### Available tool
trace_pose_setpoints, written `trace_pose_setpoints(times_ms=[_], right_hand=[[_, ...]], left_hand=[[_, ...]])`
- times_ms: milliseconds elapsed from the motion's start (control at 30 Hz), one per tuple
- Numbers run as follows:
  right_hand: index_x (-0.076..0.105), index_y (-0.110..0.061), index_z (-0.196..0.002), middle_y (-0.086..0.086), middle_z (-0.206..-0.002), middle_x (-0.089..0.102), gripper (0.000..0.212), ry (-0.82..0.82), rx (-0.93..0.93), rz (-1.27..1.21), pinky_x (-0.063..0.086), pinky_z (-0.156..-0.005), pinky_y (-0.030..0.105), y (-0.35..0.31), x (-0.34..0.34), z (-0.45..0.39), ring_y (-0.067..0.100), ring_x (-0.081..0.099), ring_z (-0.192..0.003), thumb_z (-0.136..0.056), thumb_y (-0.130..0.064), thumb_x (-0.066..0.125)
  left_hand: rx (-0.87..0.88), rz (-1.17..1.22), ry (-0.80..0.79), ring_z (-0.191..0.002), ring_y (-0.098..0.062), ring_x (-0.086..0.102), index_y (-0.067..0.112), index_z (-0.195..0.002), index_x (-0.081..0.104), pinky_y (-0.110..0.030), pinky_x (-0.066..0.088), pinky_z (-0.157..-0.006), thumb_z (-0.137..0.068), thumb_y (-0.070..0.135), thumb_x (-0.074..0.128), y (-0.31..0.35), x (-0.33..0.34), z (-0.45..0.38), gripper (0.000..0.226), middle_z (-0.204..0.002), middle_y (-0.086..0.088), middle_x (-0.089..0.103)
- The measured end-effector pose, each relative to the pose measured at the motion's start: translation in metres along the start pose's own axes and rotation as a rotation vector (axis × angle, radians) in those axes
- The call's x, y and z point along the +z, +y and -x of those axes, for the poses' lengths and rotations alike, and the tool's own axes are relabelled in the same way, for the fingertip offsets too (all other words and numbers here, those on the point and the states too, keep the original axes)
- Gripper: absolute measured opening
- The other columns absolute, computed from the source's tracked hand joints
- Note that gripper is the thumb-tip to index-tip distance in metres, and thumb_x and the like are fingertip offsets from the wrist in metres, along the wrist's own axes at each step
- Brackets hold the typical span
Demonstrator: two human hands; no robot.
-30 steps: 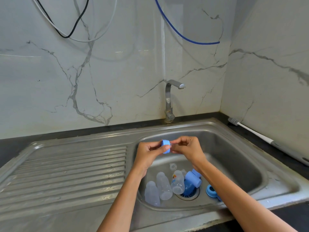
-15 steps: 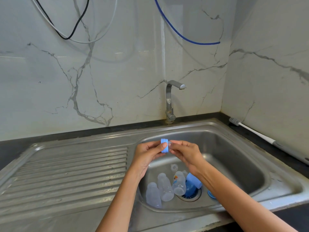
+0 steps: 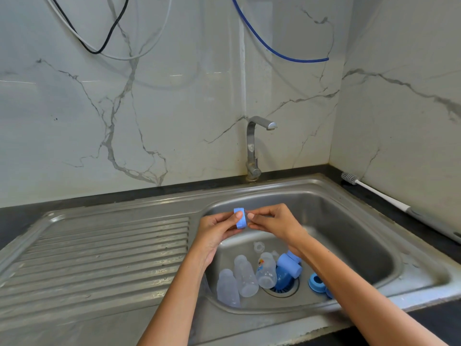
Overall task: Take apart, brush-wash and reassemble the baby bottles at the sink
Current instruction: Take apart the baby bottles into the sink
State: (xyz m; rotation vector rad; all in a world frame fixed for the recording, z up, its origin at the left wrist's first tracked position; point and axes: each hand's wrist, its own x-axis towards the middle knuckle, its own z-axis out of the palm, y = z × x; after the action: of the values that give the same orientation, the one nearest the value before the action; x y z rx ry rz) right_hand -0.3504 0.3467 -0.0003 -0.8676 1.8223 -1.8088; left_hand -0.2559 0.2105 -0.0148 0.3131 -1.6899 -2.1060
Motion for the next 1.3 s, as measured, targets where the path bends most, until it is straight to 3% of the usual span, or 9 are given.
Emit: trace_pose_setpoints(times_ms=[267, 367, 500, 700, 833, 933, 1033, 1133, 1300], right_hand=[[0.075, -0.001, -0.089, 0.013, -0.088, 0.074, 0.009, 0.115, 0.011, 0.116, 0.055, -0.068, 0.016, 0.003, -0.010, -0.003, 0.017, 0.072, -0.080, -0.080, -0.002, 0.075], [0.074, -0.004, -0.094, 0.008, -0.089, 0.074, 0.011, 0.092, -0.005, 0.098, 0.054, -0.067, 0.014, 0.003, -0.008, -0.004, 0.011, 0.071, -0.080, -0.083, -0.004, 0.071], [0.074, -0.013, -0.106, 0.000, -0.099, 0.075, 0.021, -0.041, 0.021, 0.142, 0.054, -0.080, 0.017, 0.006, -0.011, -0.007, 0.009, 0.069, -0.095, -0.086, -0.011, 0.071], [0.073, -0.010, -0.088, 0.002, -0.081, 0.072, 0.012, 0.142, -0.062, 0.345, 0.054, -0.064, 0.016, 0.010, -0.010, -0.013, 0.015, 0.068, -0.076, -0.079, -0.015, 0.079], [0.074, -0.015, -0.104, 0.000, -0.093, 0.072, 0.020, 0.009, -0.036, 0.401, 0.057, -0.075, 0.023, 0.010, -0.007, -0.014, 0.018, 0.068, -0.092, -0.088, -0.026, 0.069], [0.073, -0.016, -0.107, -0.002, -0.103, 0.072, 0.031, -0.042, -0.040, 0.383, 0.056, -0.085, 0.025, 0.012, -0.005, -0.010, 0.009, 0.067, -0.098, -0.078, -0.024, 0.079], [0.072, -0.015, -0.100, 0.000, -0.106, 0.071, 0.037, 0.023, -0.052, 0.347, 0.056, -0.091, 0.032, 0.016, -0.003, -0.011, 0.013, 0.068, -0.099, -0.067, -0.019, 0.088], [0.071, -0.014, -0.095, 0.001, -0.099, 0.071, 0.034, 0.068, -0.092, 0.355, 0.056, -0.088, 0.031, 0.019, 0.001, -0.011, 0.015, 0.068, -0.096, -0.066, -0.018, 0.088], [0.069, -0.008, -0.095, 0.004, -0.095, 0.071, 0.026, 0.088, -0.053, 0.246, 0.057, -0.083, 0.031, 0.014, -0.002, -0.013, 0.016, 0.068, -0.094, -0.073, -0.014, 0.083]], left_hand=[[-0.001, -0.105, -0.048, -0.097, -0.022, 0.070, 0.004, -0.108, 0.071, -0.032, 0.055, -0.086, -0.070, 0.025, 0.075, -0.003, 0.006, 0.001, 0.043, -0.100, -0.010, 0.074], [-0.028, -0.028, 0.002, -0.095, -0.023, 0.070, 0.002, -0.106, 0.071, -0.031, 0.056, -0.086, -0.074, 0.023, 0.072, -0.005, 0.007, -0.002, 0.038, -0.098, -0.013, 0.073], [-0.109, 0.087, 0.090, -0.095, -0.025, 0.070, -0.002, -0.102, 0.070, -0.027, 0.057, -0.081, -0.083, 0.016, 0.069, -0.009, 0.005, -0.006, 0.026, -0.099, -0.018, 0.072], [-0.211, 0.208, 0.139, -0.089, -0.028, 0.070, -0.009, -0.103, 0.066, -0.029, 0.060, -0.074, -0.085, 0.008, 0.068, -0.009, 0.008, -0.006, 0.025, -0.100, -0.025, 0.069], [-0.273, 0.268, 0.166, -0.090, -0.031, 0.069, -0.010, -0.103, 0.065, -0.029, 0.060, -0.070, -0.085, 0.009, 0.067, -0.009, 0.005, -0.008, 0.026, -0.101, -0.026, 0.068], [-0.292, 0.271, 0.140, -0.080, -0.025, 0.072, -0.010, -0.101, 0.066, -0.029, 0.060, -0.070, -0.085, 0.009, 0.068, -0.009, 0.004, -0.008, 0.026, -0.092, -0.024, 0.071], [-0.307, 0.229, 0.116, -0.070, -0.019, 0.070, -0.008, -0.101, 0.067, -0.028, 0.060, -0.073, -0.083, 0.012, 0.069, -0.009, 0.005, -0.008, 0.027, -0.089, -0.022, 0.071], [-0.318, 0.227, 0.087, -0.080, -0.022, 0.069, -0.007, -0.102, 0.067, -0.029, 0.060, -0.072, -0.081, 0.013, 0.070, -0.008, 0.006, -0.008, 0.029, -0.103, -0.026, 0.067], [-0.324, 0.335, 0.019, -0.090, -0.030, 0.071, -0.012, -0.112, 0.059, -0.031, 0.060, -0.072, -0.093, 0.005, 0.055, -0.002, 0.005, -0.007, 0.026, -0.100, -0.027, 0.069]])
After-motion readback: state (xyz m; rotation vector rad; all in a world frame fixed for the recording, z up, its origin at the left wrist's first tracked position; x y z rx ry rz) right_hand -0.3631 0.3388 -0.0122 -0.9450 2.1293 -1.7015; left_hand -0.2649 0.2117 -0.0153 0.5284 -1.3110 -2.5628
